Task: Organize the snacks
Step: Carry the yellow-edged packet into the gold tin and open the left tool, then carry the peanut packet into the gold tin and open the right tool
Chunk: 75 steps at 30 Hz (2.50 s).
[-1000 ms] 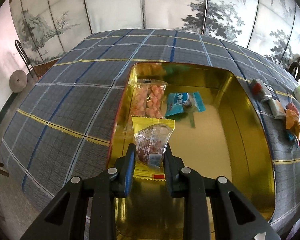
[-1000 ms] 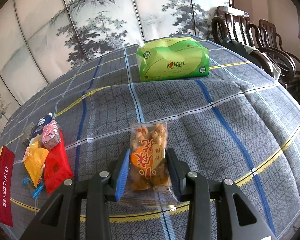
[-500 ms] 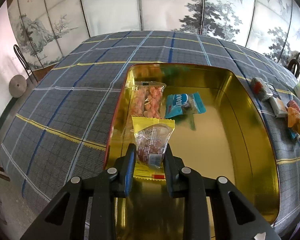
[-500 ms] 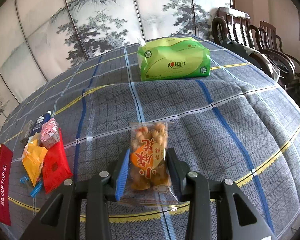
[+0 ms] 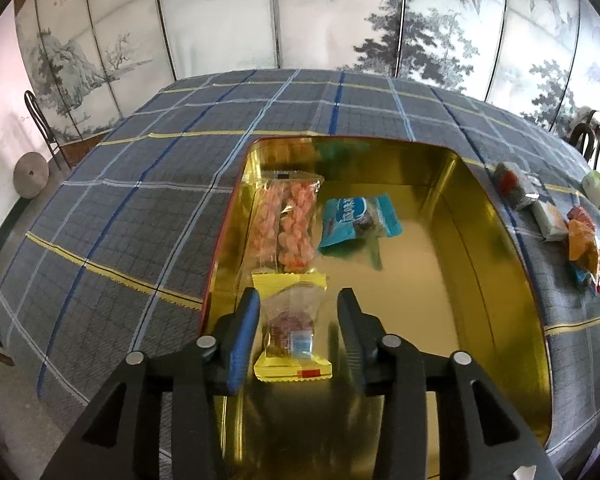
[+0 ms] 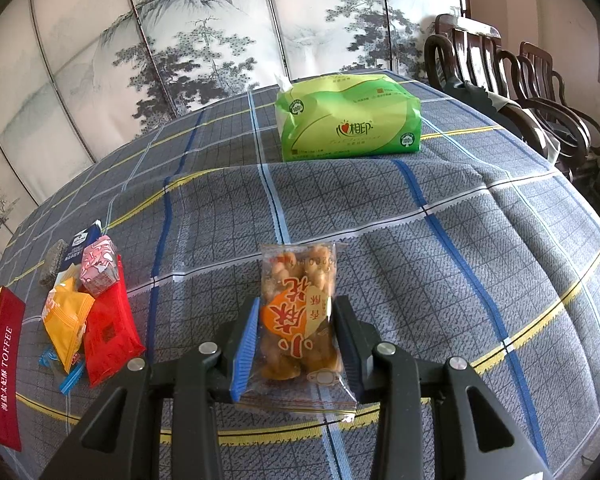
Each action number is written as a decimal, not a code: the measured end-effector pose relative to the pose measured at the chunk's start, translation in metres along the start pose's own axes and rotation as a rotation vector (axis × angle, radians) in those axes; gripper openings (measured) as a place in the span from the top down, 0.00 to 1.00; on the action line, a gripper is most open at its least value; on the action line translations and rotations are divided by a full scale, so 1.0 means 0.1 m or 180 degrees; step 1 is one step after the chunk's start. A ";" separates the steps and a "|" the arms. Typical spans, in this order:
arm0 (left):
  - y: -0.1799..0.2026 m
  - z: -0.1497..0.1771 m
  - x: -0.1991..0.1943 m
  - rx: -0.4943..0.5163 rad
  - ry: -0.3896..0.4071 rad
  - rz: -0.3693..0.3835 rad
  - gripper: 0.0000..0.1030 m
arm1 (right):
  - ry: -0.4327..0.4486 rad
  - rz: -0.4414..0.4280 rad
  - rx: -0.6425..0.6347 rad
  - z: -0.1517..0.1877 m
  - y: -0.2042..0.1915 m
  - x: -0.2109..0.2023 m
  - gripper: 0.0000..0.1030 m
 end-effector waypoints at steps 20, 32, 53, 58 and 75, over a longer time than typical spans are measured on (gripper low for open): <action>-0.27 -0.07 -0.47 -0.0354 0.0436 0.0404 0.42 | 0.0197 -0.0062 0.0009 0.03 -0.08 -0.26 0.63; -0.33 0.11 -0.70 -0.0333 0.0413 0.0248 0.42 | 0.0328 -0.0943 -0.0728 0.07 -1.56 -0.99 0.63; -0.32 0.21 -0.82 -0.0097 0.0379 0.0167 0.36 | -0.0601 -0.1819 -0.1846 0.77 -4.05 -0.71 0.63; -0.34 0.21 -0.79 -0.0107 0.0351 0.0193 0.35 | -0.0681 -0.1740 -0.1870 0.81 -4.19 -0.53 0.63; -0.32 0.21 -0.71 -0.0117 0.0283 0.0239 0.35 | -0.0456 -0.1856 -0.1537 0.47 -4.04 -0.57 0.50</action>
Point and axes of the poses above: each gripper's, at about its wrist camera, not at the fingertips, and x roughly the way its jaws point, y to its right, z to its underside, the point moved 6 cm from there along x, roughly the way its jaws point, and after that the axes turned 5 degrees about z, right-handed, at the moved point
